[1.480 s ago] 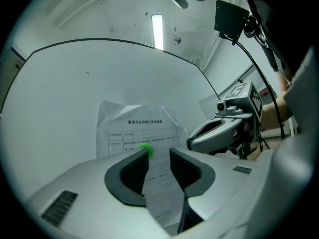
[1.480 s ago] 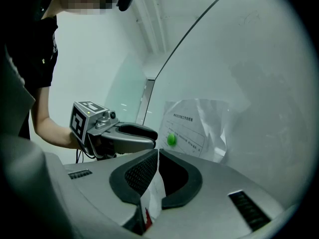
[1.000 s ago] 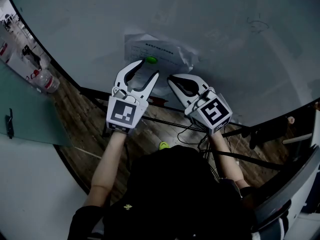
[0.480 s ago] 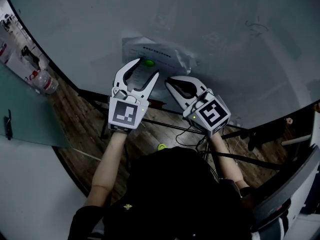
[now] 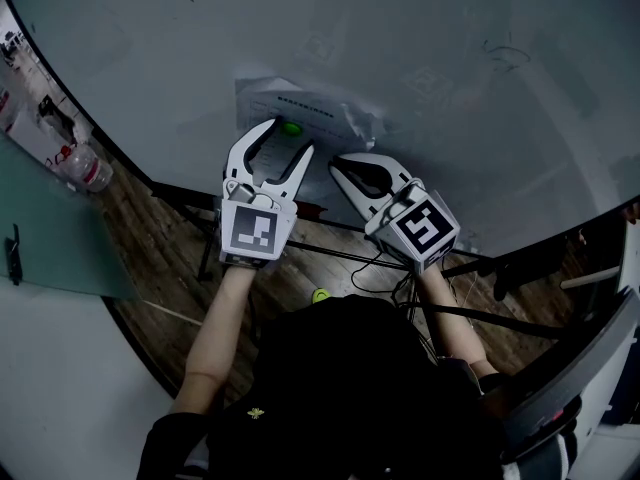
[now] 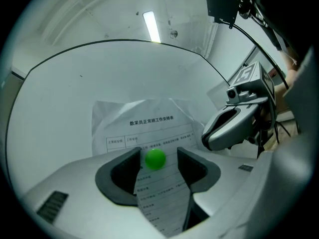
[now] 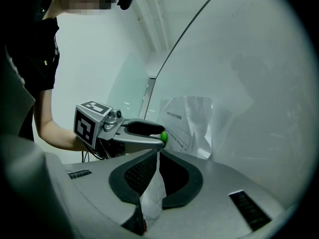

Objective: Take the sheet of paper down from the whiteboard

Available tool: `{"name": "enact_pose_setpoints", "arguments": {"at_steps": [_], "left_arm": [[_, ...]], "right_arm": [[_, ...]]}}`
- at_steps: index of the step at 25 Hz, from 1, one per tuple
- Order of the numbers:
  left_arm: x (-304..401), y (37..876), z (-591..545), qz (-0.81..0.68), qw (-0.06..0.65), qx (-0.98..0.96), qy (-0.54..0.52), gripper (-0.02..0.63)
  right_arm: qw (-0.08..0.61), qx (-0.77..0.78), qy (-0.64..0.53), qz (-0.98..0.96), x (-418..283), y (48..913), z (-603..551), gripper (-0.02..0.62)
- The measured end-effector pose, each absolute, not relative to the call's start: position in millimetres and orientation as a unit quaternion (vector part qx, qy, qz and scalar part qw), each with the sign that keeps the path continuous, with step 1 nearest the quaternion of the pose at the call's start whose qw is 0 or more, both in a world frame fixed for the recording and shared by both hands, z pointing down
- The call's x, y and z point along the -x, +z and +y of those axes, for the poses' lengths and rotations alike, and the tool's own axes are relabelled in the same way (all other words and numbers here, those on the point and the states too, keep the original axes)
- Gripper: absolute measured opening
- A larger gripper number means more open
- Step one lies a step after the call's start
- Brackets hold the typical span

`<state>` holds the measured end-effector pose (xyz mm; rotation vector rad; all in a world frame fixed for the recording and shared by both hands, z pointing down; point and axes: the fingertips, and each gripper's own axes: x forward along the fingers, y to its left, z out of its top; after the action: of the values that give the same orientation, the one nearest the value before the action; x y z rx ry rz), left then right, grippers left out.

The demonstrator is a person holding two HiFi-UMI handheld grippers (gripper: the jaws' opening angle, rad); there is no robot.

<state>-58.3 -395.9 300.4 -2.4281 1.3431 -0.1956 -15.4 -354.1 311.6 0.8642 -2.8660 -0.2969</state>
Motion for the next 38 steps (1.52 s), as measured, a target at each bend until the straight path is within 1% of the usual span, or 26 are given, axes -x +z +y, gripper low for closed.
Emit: {"name": "enact_pose_setpoints", "arguments": {"at_steps": [5,11,25,38], "left_arm": [[57,300,-398,0.493,0.212,0.839,-0.085,0.235],[58,299,-399,0.518,0.23,0.817,-0.1,0.219],[58,300,-402,0.548,0.238,0.794,-0.111,0.212],[57,301,-402,0.543,0.247,0.793,-0.122,0.193]], "right_arm": [[0.069,-0.287,-0.101,-0.95,15,311,-354,0.028],[0.07,-0.29,-0.101,-0.949,14,309,-354,0.028],[0.071,-0.304,-0.102,-0.944,4,303,-353,0.028],[0.092,-0.339,-0.15,-0.924,-7,289,-350,0.044]]}}
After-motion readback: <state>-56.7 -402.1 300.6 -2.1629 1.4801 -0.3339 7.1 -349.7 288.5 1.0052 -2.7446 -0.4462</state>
